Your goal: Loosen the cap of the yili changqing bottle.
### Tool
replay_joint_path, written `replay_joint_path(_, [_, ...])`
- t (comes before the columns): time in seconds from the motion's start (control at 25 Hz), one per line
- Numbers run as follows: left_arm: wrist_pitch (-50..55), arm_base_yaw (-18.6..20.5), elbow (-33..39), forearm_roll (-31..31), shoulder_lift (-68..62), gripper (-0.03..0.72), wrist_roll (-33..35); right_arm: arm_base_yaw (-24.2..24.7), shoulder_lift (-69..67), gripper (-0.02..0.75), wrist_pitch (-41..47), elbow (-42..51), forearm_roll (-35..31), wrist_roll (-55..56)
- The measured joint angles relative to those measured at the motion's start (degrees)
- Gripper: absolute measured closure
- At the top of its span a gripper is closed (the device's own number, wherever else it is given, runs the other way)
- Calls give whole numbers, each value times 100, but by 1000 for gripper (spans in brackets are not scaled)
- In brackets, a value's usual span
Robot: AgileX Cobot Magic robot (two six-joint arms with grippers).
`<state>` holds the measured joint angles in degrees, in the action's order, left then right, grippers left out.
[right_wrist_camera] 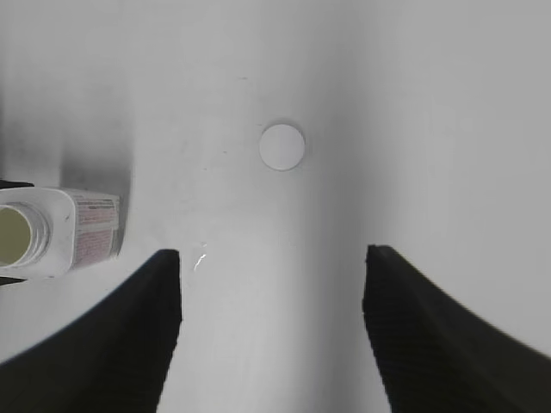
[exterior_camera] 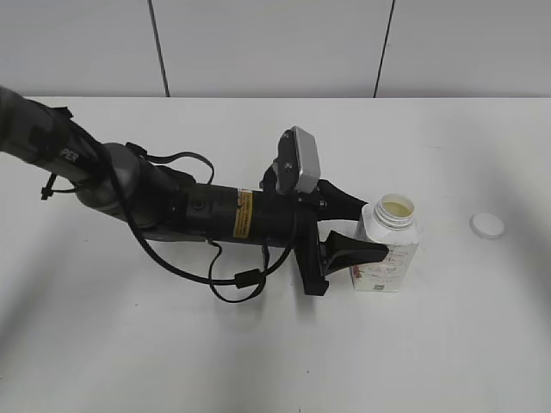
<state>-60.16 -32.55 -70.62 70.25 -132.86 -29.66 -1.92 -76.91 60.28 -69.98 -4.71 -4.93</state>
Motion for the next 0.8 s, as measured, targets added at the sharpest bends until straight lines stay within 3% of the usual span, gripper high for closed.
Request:
replay_joint_path(0.08, [-12,0,-9,129,0,267,0,0,0,216,0,0,0,0])
replay_joint_path(0.24, [-44,6,-9,319,0,91,-5,0,0,216,0,0,0,0])
replay_joint_path(0.32, [-50,6,-9,337,-3,51,-9,0,0,216,0,0,0,0])
replay_joint_path(0.56, [-110,132,-9,506,22,48,-24,0,0,216,-5,0,0,0])
replay_joint_path(0.8, [-121,739,-9,1292,443,123,-542,0,0,216,-5,0,-5,0])
